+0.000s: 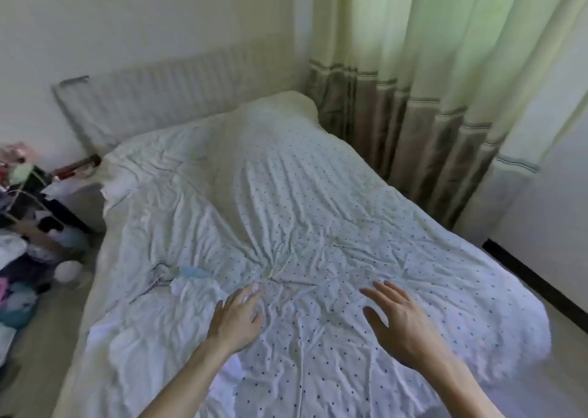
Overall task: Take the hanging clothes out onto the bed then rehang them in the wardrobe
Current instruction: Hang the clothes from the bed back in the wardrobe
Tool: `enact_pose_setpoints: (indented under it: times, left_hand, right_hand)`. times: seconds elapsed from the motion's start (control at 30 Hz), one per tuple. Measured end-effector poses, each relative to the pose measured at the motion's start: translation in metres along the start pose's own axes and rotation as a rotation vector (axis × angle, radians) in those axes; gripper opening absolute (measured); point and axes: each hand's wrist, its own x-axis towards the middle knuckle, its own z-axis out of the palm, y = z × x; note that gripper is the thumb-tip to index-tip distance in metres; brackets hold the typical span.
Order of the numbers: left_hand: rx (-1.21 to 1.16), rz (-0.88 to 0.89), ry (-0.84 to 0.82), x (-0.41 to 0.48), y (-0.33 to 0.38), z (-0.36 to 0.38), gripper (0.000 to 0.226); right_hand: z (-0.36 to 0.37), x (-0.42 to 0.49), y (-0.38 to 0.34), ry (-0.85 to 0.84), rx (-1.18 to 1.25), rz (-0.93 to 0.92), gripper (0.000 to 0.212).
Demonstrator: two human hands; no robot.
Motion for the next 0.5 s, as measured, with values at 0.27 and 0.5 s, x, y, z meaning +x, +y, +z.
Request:
enact_pose_setpoints:
  times: [0.27, 0.5]
  left_hand:
    - [-0.16, -0.395, 0.135, -0.116, -0.073, 0.022, 0.056]
    - [-0.221, -0.642, 0.165, -0.198, -0.101, 0.063, 0.058]
  right_hand:
    - [0.035, 0.035, -0.078, -0.23, -0.053, -0.377, 0.051]
    - [0.076, 0.027, -0.114, -0.338, -0.089, -0.584, 0.05]
